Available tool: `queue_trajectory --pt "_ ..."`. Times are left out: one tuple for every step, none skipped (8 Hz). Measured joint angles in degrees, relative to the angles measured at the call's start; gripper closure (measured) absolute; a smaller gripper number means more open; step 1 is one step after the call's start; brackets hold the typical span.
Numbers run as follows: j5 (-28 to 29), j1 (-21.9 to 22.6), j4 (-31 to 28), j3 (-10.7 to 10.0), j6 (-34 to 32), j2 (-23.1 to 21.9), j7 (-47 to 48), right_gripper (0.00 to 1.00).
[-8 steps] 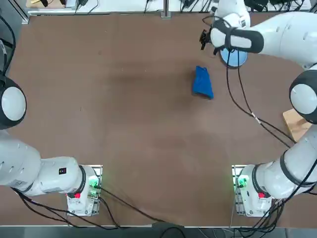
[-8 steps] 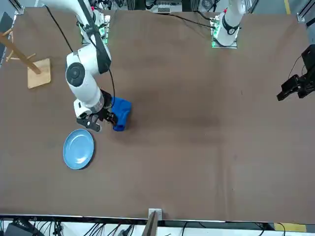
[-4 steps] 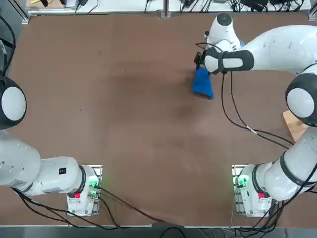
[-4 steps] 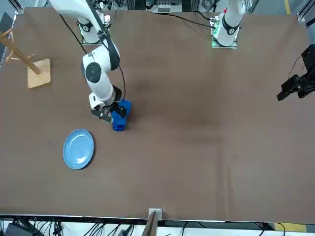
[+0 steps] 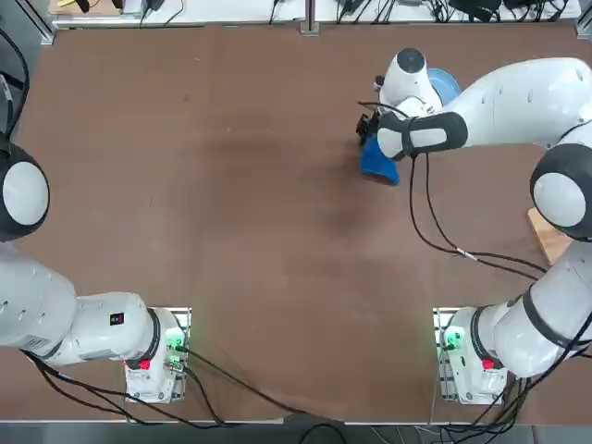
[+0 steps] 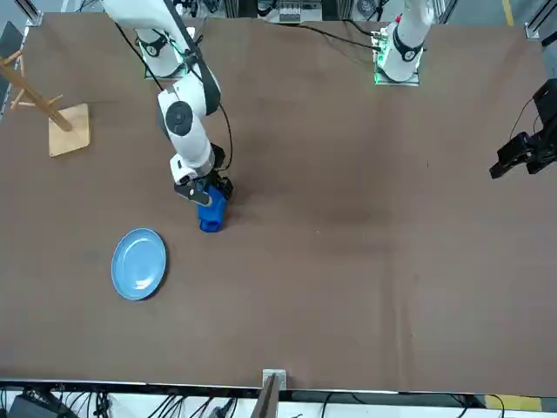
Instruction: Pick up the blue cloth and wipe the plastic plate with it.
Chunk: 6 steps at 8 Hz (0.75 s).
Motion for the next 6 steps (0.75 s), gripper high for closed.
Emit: queue_trajectory --pt "-0.01 0.12 -0.65 -0.01 0.86 0.06 0.02 0.0" --pt "-0.01 0.41 -0.85 -0.01 1.55 0.17 0.2 0.0" --pt "-0.02 0.66 -0.99 0.0 2.49 0.4 0.46 0.0" --pt "-0.06 0.89 -1.21 -0.05 3.86 0.94 0.49 0.0" --pt "-0.13 1.28 -1.37 -0.25 5.25 1.77 0.52 0.0" --pt "-0.34 1.42 -1.39 -0.59 6.04 2.67 0.54 0.0"
